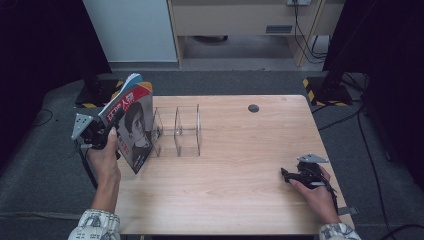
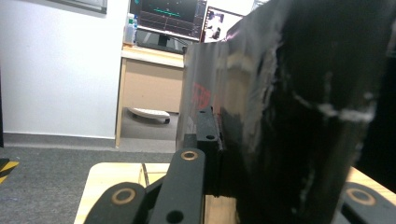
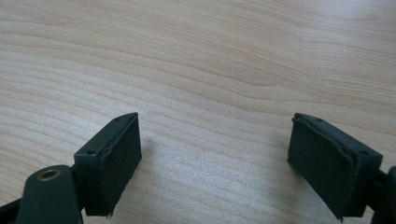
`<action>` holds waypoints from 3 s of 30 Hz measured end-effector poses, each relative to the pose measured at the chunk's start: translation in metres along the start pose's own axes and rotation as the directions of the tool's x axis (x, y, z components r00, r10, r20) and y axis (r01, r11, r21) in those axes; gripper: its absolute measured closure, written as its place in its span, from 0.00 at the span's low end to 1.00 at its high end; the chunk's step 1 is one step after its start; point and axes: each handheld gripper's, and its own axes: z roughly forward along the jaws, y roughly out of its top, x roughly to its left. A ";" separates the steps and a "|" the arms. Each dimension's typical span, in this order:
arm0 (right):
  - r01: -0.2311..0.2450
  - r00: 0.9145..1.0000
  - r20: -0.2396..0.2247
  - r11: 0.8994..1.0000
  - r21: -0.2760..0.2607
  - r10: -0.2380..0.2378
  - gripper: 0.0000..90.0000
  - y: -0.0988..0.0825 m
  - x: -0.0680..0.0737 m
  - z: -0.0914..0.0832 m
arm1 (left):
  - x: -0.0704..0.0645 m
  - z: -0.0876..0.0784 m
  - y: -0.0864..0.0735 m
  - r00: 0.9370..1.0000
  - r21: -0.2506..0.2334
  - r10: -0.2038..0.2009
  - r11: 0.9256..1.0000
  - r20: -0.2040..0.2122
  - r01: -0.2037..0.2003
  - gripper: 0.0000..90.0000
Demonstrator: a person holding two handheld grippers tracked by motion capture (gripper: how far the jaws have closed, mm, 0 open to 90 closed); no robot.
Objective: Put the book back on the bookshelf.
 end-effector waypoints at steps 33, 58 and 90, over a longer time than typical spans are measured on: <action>0.000 1.000 -0.001 1.000 0.000 0.000 0.19 0.000 0.000 0.000 | 0.002 -0.002 -0.007 1.000 -0.033 0.001 0.999 -0.002 -0.001 0.94; 0.003 1.000 -0.001 1.000 -0.001 -0.003 0.19 0.000 0.000 0.000 | 0.009 -0.004 -0.015 0.999 -0.003 0.001 1.000 -0.038 -0.001 0.92; 0.004 1.000 -0.002 1.000 -0.002 -0.004 0.19 0.000 0.001 0.000 | 0.005 -0.003 -0.016 0.995 0.056 0.064 0.997 -0.075 -0.060 0.57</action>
